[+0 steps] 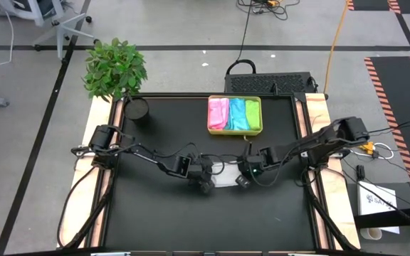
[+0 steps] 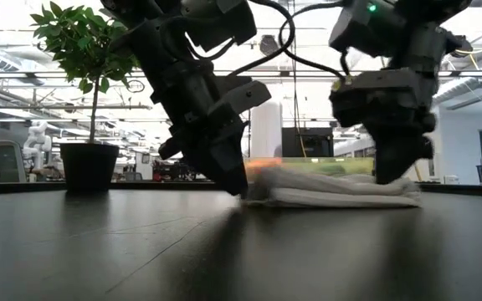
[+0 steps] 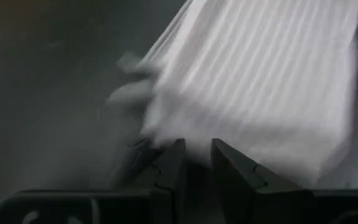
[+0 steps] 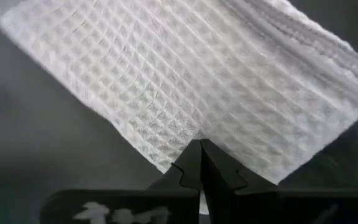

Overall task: Fold microfiber towels
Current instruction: Fold the white microfiber cloth

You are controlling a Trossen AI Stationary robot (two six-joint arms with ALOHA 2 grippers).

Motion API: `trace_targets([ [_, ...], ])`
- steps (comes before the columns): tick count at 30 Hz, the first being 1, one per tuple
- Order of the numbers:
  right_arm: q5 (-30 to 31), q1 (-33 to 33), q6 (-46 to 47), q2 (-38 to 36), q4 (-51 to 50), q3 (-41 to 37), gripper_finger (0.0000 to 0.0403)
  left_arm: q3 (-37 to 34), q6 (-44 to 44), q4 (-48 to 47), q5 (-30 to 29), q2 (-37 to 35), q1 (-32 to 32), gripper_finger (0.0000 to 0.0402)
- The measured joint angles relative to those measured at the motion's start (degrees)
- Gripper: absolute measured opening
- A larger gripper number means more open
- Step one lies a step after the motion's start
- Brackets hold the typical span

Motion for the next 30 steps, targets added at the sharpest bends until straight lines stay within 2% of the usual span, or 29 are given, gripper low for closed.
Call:
trace_targets([
  [3,1.3,0.0,-0.1,-3.3,-4.1,-0.2,0.0,0.0,-0.1,-0.2,-0.8,0.0,0.0,0.0081],
  [10,5.9,-1.6,0.0,-8.2,-2.7,-0.1,0.0,0.0,-0.5,0.1,-0.1,-1.1,0.0,0.0081],
  [18,6.2,-2.0,-0.9,-7.8,-2.8,-0.1,0.0,0.1,3.6,11.7,1.2,-4.7,0.0,0.0081],
  [30,8.8,-2.0,-1.0,-7.6,-0.6,0.0,0.0,0.0,-0.5,13.3,1.3,2.9,0.4,0.0081],
])
